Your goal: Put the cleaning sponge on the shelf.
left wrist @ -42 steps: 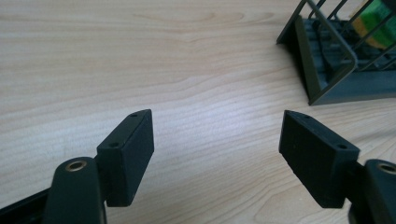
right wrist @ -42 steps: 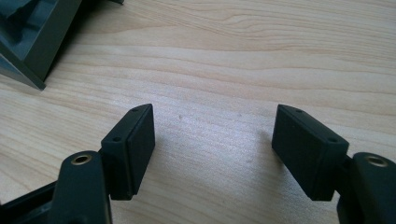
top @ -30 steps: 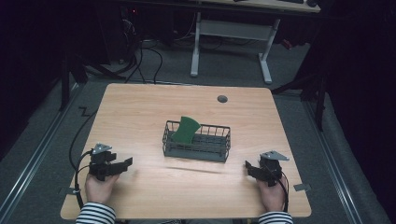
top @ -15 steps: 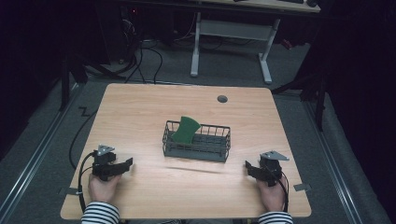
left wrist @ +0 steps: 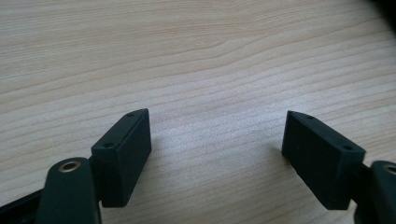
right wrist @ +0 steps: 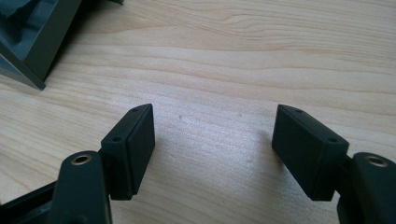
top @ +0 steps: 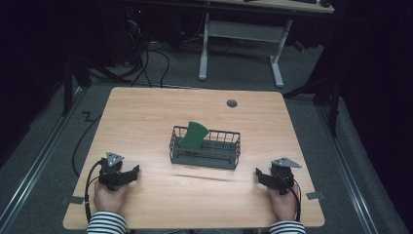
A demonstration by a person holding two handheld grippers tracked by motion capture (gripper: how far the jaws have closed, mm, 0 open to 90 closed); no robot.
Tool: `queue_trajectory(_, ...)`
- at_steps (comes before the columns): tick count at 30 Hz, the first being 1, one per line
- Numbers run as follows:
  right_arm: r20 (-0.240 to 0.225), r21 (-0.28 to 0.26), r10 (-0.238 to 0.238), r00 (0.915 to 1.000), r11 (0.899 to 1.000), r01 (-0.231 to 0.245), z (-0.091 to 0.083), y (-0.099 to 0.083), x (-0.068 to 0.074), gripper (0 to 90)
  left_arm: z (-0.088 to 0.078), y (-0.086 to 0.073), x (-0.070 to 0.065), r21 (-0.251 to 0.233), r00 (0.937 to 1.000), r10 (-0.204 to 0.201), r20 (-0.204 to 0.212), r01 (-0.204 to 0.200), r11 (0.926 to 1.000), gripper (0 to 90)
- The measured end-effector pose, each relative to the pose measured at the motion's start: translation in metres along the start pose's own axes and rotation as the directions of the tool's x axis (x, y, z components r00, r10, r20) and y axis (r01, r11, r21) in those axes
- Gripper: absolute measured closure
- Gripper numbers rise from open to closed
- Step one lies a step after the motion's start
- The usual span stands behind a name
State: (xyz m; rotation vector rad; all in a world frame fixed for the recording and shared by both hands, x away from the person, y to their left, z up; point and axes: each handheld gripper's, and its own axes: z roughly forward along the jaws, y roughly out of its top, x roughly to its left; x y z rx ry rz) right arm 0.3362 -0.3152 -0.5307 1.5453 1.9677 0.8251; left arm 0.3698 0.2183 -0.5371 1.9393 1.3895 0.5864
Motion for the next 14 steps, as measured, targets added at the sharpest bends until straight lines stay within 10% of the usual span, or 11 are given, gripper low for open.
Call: queue_trajectory(14, 0.000, 0.000, 0.002, 1.0000, 1.000, -0.002, 0.0000, 0.0000, 0.0001, 30.1, 0.0002, 0.0000, -0.0005, 0.001, 1.0000, 0.002, -0.003, -0.002, 1.0000, 24.5)
